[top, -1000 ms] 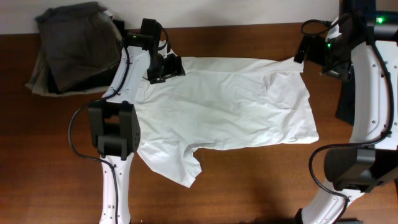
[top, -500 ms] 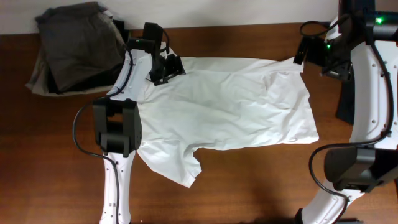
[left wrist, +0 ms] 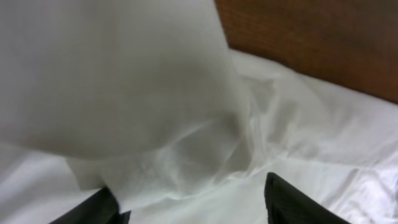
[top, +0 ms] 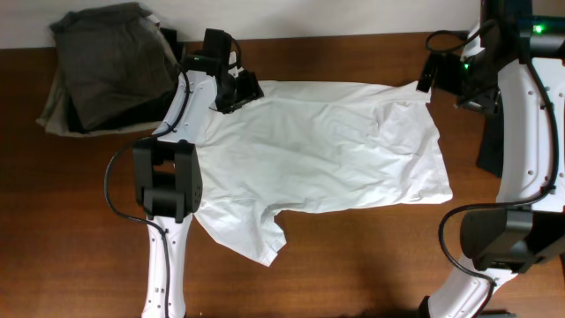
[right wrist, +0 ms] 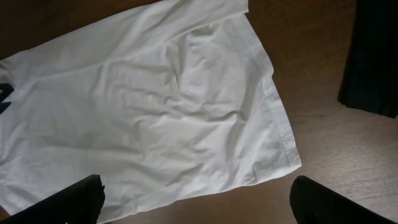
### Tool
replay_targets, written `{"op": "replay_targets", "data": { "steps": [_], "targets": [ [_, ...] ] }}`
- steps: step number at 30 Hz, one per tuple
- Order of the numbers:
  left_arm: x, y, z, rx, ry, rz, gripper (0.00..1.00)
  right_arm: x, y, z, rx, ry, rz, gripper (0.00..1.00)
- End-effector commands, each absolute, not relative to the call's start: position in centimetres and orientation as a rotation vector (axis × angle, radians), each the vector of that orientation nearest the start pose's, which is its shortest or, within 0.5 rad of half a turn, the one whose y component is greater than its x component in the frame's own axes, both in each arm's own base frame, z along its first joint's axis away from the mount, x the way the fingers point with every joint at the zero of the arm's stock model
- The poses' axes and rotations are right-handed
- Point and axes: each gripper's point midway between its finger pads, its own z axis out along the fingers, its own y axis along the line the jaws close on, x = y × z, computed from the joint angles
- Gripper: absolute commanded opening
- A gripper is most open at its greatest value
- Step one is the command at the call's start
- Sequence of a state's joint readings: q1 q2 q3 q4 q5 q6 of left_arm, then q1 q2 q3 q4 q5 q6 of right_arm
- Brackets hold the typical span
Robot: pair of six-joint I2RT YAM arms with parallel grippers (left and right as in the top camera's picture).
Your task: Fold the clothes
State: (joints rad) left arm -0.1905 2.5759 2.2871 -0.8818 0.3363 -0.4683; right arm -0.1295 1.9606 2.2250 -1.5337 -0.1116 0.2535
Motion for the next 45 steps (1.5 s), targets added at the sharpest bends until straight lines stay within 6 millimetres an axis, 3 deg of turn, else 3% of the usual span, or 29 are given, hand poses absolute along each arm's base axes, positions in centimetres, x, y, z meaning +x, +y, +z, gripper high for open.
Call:
{"op": "replay_targets", "data": {
  "steps": [1, 4, 9, 19, 24, 29, 32, 33, 34, 35, 40, 45],
  "targets": [
    [56.9, -16.5, 1.1, -0.303, 2.792, -0.618, 0.59, 41.1, -3.3, 24.7, 0.502, 2.798, 0.194, 0.99],
    [57.3, -16.1, 1.1, -0.305, 2.778, -0.588, 0.44, 41.0, -3.3, 24.7, 0.502, 2.799, 0.195, 0.99],
    [58.2, -16.1, 1.3, -0.296, 2.741, -0.579, 0.01, 41.0, -3.3, 24.7, 0.502, 2.8, 0.195, 0.99],
    [62.1, -18.8, 4.9, -0.214, 2.515, -0.791, 0.01, 40.8, -3.5, 24.6, 0.502, 2.807, 0.18, 0.99],
    [64.6, -19.4, 7.3, -0.163, 2.368, -0.802, 0.01, 40.8, -3.7, 24.6, 0.506, 2.806, 0.157, 0.99],
    [66.9, -19.5, 8.5, -0.163, 2.244, -0.679, 0.01, 40.8, -3.7, 24.6, 0.507, 2.808, 0.158, 0.99],
    [67.5, -19.9, 8.1, -0.141, 2.21, -0.634, 0.13, 40.7, -3.7, 24.5, 0.511, 2.812, 0.158, 0.99],
    [67.4, -20.1, 7.9, -0.133, 2.213, -0.634, 0.41, 40.6, -3.7, 24.5, 0.512, 2.815, 0.158, 0.99],
    [67.4, -20.2, 7.7, -0.12, 2.218, -0.63, 0.78, 40.5, -3.7, 24.5, 0.513, 2.819, 0.158, 0.99],
    [67.2, -20.3, 7.6, -0.1, 2.224, -0.629, 0.99, 40.4, -3.7, 24.5, 0.514, 2.822, 0.158, 0.99],
    [66.0, -20.4, 7.7, -0.007, 2.281, -0.688, 0.99, 40.0, -3.6, 24.1, 0.519, 2.843, 0.157, 0.99],
    [64.1, -17.5, 10.3, -0.037, 2.398, -0.709, 0.99, 39.7, -3.6, 23.1, 0.527, 2.876, 0.155, 0.99]
  ]
}}
